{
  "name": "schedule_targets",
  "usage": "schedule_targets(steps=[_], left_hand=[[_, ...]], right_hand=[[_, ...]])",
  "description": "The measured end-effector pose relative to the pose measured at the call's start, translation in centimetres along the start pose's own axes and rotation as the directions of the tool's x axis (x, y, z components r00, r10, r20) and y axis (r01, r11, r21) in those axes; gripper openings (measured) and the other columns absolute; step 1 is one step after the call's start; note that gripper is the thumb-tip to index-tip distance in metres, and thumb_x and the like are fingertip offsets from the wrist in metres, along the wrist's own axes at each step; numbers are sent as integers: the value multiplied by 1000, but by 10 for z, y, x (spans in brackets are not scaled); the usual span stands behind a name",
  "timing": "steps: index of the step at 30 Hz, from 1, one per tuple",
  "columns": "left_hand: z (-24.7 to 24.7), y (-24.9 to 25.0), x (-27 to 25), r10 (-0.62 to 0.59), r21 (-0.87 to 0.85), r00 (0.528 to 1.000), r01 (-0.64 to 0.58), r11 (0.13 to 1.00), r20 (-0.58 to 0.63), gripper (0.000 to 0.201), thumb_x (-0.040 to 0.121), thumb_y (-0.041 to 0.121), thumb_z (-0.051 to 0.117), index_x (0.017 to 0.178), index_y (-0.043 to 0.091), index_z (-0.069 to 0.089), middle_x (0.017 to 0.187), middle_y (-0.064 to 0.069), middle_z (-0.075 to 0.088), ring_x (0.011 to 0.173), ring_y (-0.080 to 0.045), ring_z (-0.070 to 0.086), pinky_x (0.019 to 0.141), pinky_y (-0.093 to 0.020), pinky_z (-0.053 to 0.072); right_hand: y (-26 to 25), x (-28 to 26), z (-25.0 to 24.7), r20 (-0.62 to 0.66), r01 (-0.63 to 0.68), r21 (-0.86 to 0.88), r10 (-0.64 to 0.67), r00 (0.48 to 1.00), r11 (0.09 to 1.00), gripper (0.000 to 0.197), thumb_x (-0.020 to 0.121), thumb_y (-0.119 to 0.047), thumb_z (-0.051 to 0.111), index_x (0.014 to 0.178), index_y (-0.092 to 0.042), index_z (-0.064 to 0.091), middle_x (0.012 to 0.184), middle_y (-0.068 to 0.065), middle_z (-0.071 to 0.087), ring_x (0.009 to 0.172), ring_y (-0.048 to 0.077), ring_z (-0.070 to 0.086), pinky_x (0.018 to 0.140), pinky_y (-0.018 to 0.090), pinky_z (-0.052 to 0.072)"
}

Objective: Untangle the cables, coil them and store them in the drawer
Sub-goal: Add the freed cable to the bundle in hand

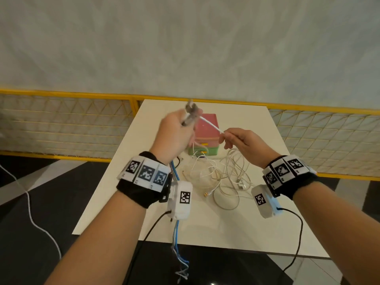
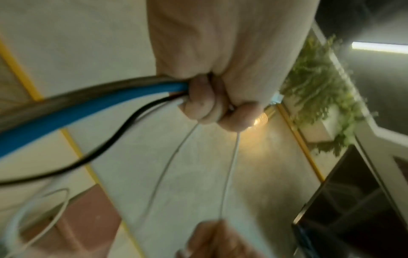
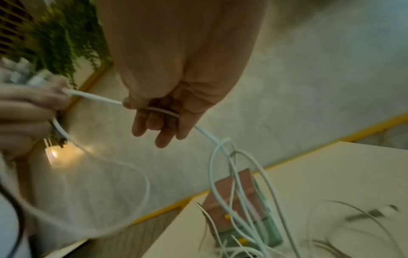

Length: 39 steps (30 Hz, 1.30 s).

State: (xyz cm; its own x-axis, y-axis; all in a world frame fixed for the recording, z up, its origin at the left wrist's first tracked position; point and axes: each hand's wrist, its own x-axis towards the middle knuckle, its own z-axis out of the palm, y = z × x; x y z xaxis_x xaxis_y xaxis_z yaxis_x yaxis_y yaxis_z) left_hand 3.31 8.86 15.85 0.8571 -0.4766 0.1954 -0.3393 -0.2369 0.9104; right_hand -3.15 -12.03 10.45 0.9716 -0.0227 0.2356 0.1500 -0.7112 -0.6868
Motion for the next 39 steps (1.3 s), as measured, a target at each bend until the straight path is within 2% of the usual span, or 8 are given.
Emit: schedule_targets(steps=[4, 8, 12, 19, 25, 32, 35, 39], left_hand=[[-26, 8, 11, 37, -21, 959, -45, 999, -283, 27, 102, 31, 46, 89, 12, 61, 61, -7, 59, 37, -3, 51, 49, -13, 38], [-10, 1, 9, 96, 143, 993, -86, 986, -64, 43, 101, 15, 47, 142, 28, 43, 95, 4, 65, 56, -10, 69, 59, -15, 52], [14, 0, 1, 43, 295, 975, -107, 949, 217, 16, 98, 14, 49, 104, 24, 60, 59, 7, 62, 42, -6, 58, 46, -13, 40], [0, 20, -7, 215, 75, 972, -208, 975, -98, 33, 99, 26, 54, 67, 34, 50, 44, 10, 46, 36, -2, 44, 50, -19, 41], [-15, 36, -17, 198, -148, 917, -262, 954, -346, 31, 100, 26, 53, 69, 22, 50, 53, 8, 47, 33, -3, 41, 44, -13, 35], [-14, 36, -19, 175, -117, 953, -209, 971, -248, 29, 101, 26, 52, 72, 20, 53, 55, 7, 48, 32, -3, 40, 43, -13, 36], [-11, 37, -23, 171, -153, 940, -223, 963, -294, 27, 101, 26, 52, 76, 16, 55, 55, 7, 49, 33, -3, 40, 44, -13, 36], [-19, 44, -21, 202, -183, 912, -280, 942, -356, 27, 102, 24, 49, 84, 5, 56, 57, 5, 49, 34, -4, 40, 45, -13, 36]], right_hand=[[22, -4, 5, 69, -116, -48, 119, 991, 992, 31, 101, -26, 36, 83, -18, 60, 74, 0, 62, 65, -1, 53, 70, 21, 41], [1, 6, 1, 52, -33, -103, 39, 998, 994, 28, 101, -24, 39, 81, -20, 59, 72, -3, 60, 65, -4, 53, 63, 8, 37], [-26, 17, -10, 9, 131, -126, -131, 991, 983, 23, 99, -21, 45, 84, -15, 61, 74, -8, 57, 70, -1, 52, 67, 9, 39], [-6, 9, -20, -18, 76, -111, -79, 997, 991, 28, 102, -20, 36, 87, -10, 57, 73, -12, 50, 67, -3, 47, 65, 8, 36], [26, -7, -21, -21, -69, -171, 66, 998, 983, 29, 103, -23, 32, 85, -18, 55, 74, -4, 54, 66, 0, 49, 65, 11, 36], [35, -11, -21, -128, -123, -53, 115, 985, 991, 15, 99, -15, 45, 109, -16, 55, 93, -1, 64, 86, 8, 59, 79, 22, 44], [33, -7, -24, -191, -106, -12, 102, 976, 994, 11, 94, -8, 53, 98, -16, 59, 94, -3, 64, 90, 12, 60, 86, 25, 46], [37, -9, -26, -136, -315, 114, 329, 935, 942, 22, 101, -21, 39, 95, -15, 60, 83, 3, 61, 84, 18, 60, 88, 45, 54]])
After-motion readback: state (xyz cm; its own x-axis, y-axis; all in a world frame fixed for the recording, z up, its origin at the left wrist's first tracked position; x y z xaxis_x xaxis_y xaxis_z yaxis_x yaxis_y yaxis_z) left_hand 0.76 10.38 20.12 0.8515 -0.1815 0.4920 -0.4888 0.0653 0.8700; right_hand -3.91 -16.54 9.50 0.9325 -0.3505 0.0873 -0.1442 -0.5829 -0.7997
